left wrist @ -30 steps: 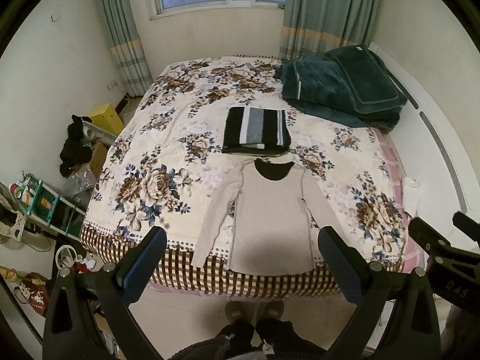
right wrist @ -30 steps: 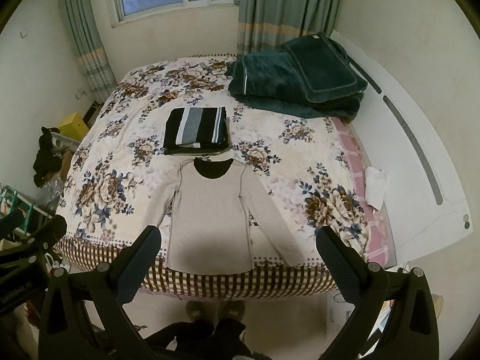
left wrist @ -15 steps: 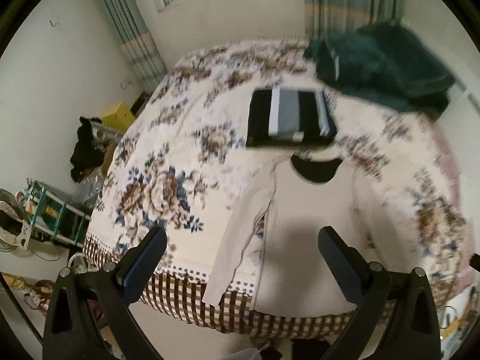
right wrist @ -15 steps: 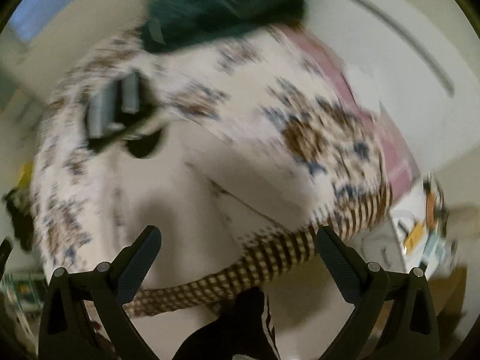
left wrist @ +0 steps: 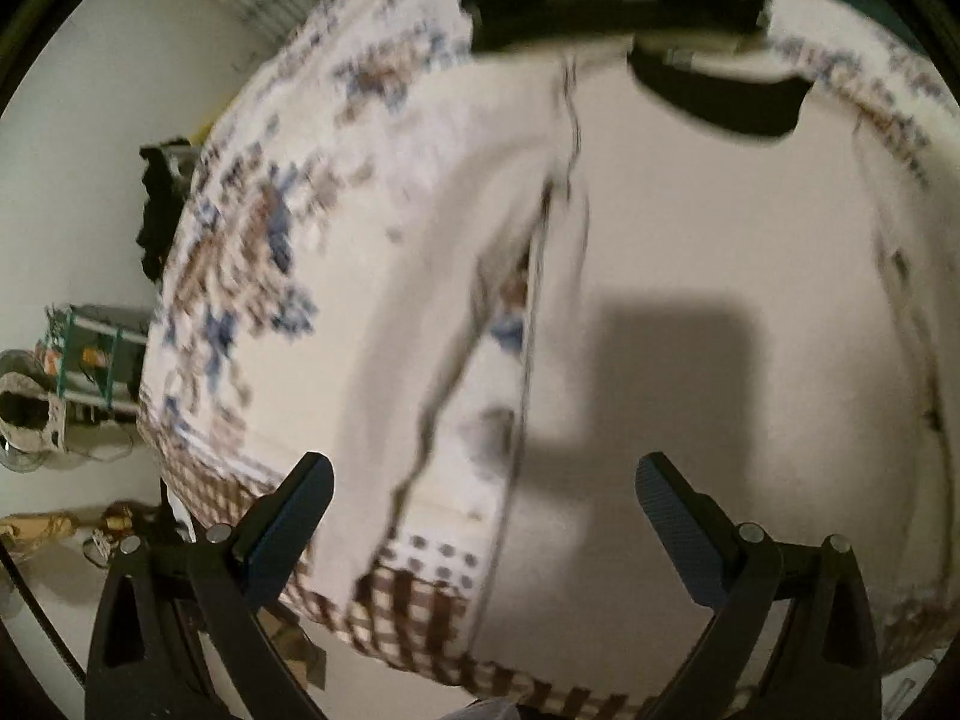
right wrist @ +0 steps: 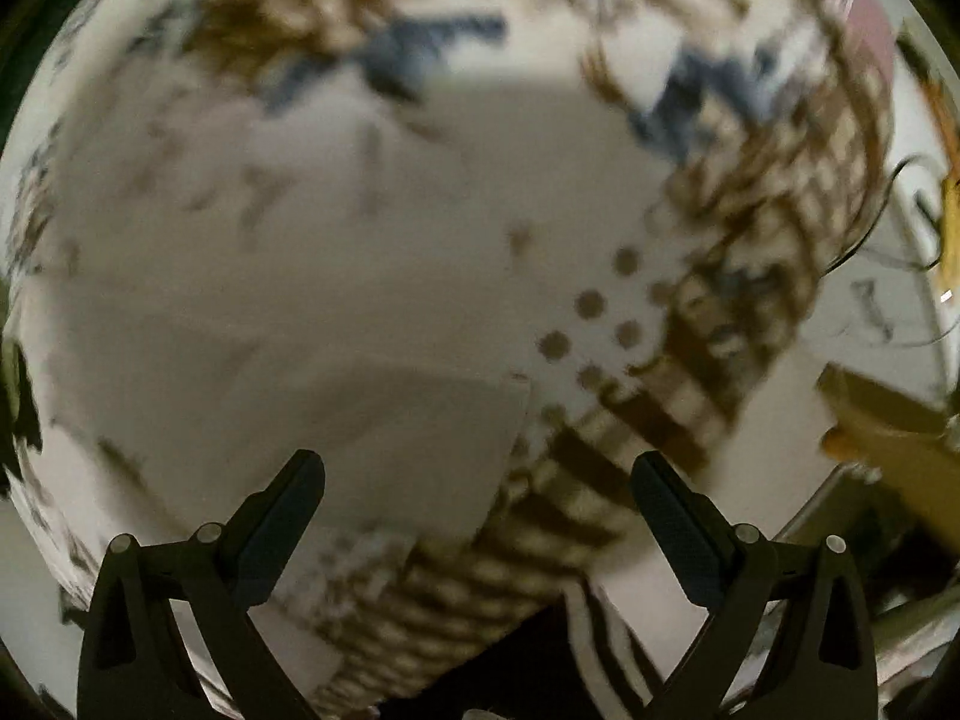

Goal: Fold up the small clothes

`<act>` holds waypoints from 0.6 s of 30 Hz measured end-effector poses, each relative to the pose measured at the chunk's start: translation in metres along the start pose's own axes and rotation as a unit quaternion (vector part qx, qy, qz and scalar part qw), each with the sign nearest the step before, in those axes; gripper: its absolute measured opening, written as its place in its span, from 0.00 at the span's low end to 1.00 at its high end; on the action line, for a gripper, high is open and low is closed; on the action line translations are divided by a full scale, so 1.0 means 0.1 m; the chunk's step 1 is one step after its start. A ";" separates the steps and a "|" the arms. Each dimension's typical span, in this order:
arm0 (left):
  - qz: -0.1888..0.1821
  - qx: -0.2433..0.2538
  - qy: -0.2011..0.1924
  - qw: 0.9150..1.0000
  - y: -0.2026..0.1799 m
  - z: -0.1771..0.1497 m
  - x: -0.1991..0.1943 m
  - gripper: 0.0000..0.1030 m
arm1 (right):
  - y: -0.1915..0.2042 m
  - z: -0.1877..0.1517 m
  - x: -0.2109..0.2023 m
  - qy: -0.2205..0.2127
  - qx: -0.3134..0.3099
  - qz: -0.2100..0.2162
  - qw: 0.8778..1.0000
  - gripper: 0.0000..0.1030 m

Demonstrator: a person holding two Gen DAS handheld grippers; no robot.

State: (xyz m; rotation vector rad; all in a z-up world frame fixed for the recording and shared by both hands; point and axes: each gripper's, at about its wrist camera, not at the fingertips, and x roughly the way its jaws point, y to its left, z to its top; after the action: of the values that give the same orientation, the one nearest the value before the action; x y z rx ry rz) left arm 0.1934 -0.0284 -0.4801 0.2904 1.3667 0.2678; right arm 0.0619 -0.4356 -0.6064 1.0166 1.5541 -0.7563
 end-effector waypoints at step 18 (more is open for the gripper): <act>-0.025 -0.072 -0.006 0.997 0.62 -0.17 0.21 1.00 | 1.26 -1.20 -0.67 -0.166 -0.191 0.092 0.963 0.04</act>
State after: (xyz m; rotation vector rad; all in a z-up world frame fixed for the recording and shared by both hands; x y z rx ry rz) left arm 0.1793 0.0375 -0.4801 0.1374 1.3344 0.3202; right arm 0.1278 -0.2907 -0.5096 0.6946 1.2320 -0.4452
